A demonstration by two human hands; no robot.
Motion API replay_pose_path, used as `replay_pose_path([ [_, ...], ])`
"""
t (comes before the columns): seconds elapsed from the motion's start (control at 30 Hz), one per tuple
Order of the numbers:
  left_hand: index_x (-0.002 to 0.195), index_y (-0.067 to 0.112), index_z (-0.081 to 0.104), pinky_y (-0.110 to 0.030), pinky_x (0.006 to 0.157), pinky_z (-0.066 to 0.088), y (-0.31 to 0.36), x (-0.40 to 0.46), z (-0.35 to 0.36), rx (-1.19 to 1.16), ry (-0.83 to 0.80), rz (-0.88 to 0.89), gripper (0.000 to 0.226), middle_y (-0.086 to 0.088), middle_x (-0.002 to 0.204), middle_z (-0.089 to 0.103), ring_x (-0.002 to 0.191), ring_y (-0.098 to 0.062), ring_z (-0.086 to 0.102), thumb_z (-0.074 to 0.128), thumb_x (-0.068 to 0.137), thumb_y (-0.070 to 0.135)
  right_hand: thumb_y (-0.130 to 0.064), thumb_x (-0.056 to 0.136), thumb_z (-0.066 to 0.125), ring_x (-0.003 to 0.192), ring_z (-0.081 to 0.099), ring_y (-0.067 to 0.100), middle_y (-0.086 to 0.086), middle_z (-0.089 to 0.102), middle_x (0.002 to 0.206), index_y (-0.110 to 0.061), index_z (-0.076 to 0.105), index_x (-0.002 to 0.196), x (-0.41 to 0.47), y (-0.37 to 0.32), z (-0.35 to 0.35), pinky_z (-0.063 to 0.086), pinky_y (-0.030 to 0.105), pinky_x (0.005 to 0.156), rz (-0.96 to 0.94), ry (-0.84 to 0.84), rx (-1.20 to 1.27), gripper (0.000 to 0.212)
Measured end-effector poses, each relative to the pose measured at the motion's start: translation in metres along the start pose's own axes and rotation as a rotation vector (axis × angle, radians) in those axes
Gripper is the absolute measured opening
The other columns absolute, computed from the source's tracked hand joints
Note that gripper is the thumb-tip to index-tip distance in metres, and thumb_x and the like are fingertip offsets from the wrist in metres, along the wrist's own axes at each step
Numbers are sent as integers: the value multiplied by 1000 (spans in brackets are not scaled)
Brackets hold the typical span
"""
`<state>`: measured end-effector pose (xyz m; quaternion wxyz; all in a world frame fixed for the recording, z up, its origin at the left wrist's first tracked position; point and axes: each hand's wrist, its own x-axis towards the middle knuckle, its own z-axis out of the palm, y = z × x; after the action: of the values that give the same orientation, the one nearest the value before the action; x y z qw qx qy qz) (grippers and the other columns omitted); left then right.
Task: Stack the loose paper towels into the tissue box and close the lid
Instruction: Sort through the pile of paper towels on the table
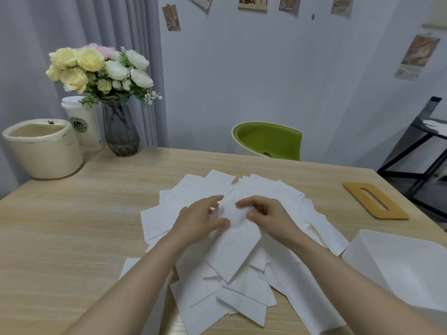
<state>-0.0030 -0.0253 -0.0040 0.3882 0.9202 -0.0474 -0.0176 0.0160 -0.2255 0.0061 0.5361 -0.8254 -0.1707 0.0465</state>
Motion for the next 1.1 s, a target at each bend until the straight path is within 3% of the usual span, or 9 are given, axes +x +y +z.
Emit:
replay_pose_path([
  [0.13,128,23,59,-25,91,47,12,-3,5,-328,-63,-52,53,6,100,71,98,-7,64,77,81,36,13,85,53,81,59,3,-4,69,95,-13,70,105,-2,-7,-14,44,16,74,-12,-91,51,37],
  [0.2,98,16,70,-25,71,45,14,-7,9,-410,-51,-64,24,2,80,66,73,-8,60,77,81,31,12,85,55,75,54,11,6,63,85,-13,68,109,-1,-7,-15,43,23,71,-5,-92,80,37],
  [0.37,62,14,63,-15,47,33,11,-17,17,-503,31,-152,22,10,55,56,49,-4,48,73,82,18,-2,84,68,66,59,13,13,61,77,-20,61,120,-8,-5,-7,44,18,57,88,29,210,40],
  [0.53,68,9,57,-22,47,34,7,-23,24,-635,211,-277,24,-1,61,56,53,-15,49,68,86,20,-12,82,73,59,63,17,9,73,74,-12,64,110,-27,0,3,42,26,48,285,22,274,29],
  [0.67,86,3,69,-39,70,55,6,-28,28,-775,186,-312,18,-9,83,75,74,-27,71,67,88,20,-10,84,67,48,57,14,9,65,58,1,68,86,-33,4,14,36,26,44,289,-12,212,11],
  [0.77,88,8,74,-46,80,56,2,-29,31,-774,158,-303,12,-10,87,76,87,-32,72,65,90,16,-11,84,68,47,55,14,10,63,56,-2,69,82,-29,2,14,36,25,42,272,19,179,10],
  [0.93,84,6,72,-50,82,55,-13,-25,20,-779,311,-367,13,-12,84,75,86,-36,70,65,90,15,-15,84,70,87,56,7,-9,68,98,-28,67,104,-13,14,-14,43,22,82,116,172,-232,24],
  [1.0,86,11,72,-51,84,54,-19,-23,16,-807,314,-394,10,-9,84,76,85,-34,71,65,91,14,-27,82,72,115,43,8,-13,57,121,-37,57,121,-8,23,-22,30,28,101,155,43,-411,43],
  [1.1,88,12,72,-54,88,55,-24,-20,17,-840,302,-429,9,-10,88,76,86,-34,71,64,92,12,-46,77,74,134,22,6,-18,41,139,-44,42,136,-3,38,-22,10,26,100,218,-92,-540,67],
])
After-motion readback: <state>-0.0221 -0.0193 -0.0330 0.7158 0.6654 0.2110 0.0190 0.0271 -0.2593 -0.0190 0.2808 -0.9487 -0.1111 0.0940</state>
